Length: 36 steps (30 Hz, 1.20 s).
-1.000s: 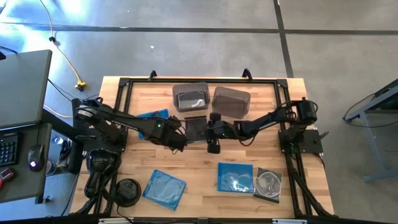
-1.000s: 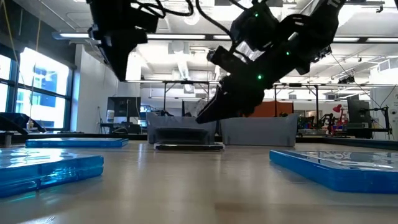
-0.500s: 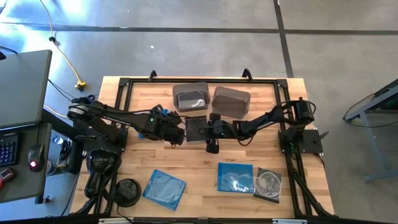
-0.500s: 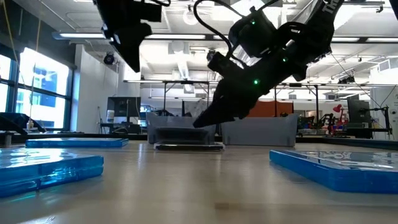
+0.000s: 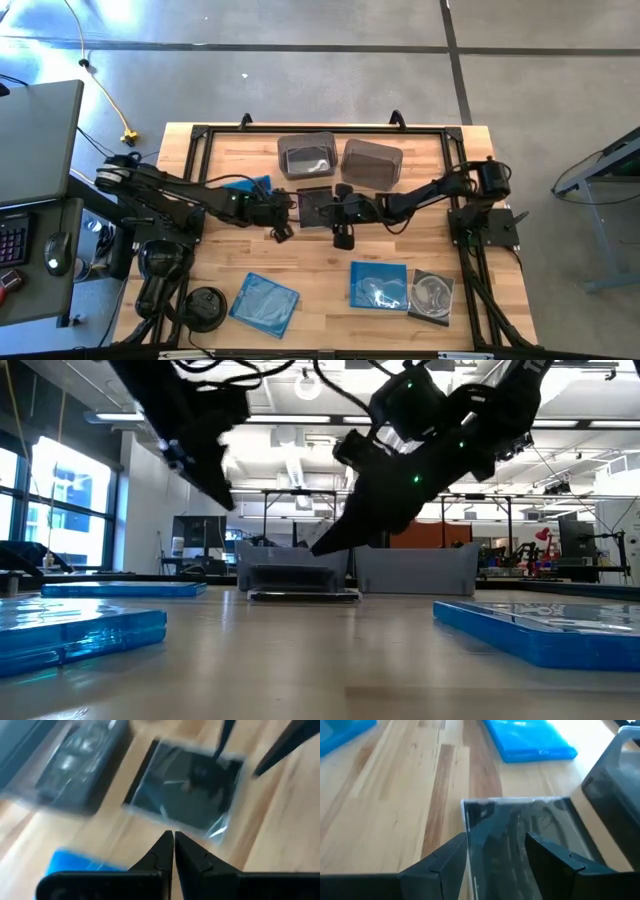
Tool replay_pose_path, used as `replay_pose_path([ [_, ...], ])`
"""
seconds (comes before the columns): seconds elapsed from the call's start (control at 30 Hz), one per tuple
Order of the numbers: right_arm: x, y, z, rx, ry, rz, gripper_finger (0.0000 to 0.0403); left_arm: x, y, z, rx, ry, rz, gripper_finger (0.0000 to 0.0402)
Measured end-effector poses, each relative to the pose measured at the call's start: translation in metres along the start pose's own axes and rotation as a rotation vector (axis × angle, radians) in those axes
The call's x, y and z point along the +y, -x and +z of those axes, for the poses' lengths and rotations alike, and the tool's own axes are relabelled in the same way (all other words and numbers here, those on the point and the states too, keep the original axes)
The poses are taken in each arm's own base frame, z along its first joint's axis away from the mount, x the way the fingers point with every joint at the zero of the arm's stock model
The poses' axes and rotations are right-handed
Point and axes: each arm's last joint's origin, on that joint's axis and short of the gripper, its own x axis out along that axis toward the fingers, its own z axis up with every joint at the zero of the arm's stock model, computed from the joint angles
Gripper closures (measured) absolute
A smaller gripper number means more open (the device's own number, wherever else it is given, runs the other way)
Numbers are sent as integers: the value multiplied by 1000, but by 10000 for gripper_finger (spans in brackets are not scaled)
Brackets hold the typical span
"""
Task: Pick & place jewel cases by type
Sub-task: Put the top black CD case into the left black bin
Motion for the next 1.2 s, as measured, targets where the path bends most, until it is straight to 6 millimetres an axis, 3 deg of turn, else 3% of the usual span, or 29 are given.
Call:
replay_pose_path([
  [0.2,-3,13,25,20,0,22,205,10,-15,2,31,-45,32,390],
  [0.33,-4,18,30,100,10,16,205,17,-26,4,79,-14,-28,390],
  [0.5,-1,19,24,189,13,87,205,25,-35,5,135,-32,-75,373],
  [0.8,-5,22,13,309,19,103,205,26,-38,7,139,-105,-109,284],
  [1.2,-39,24,-3,423,112,149,205,16,-74,-15,315,-120,-71,275],
])
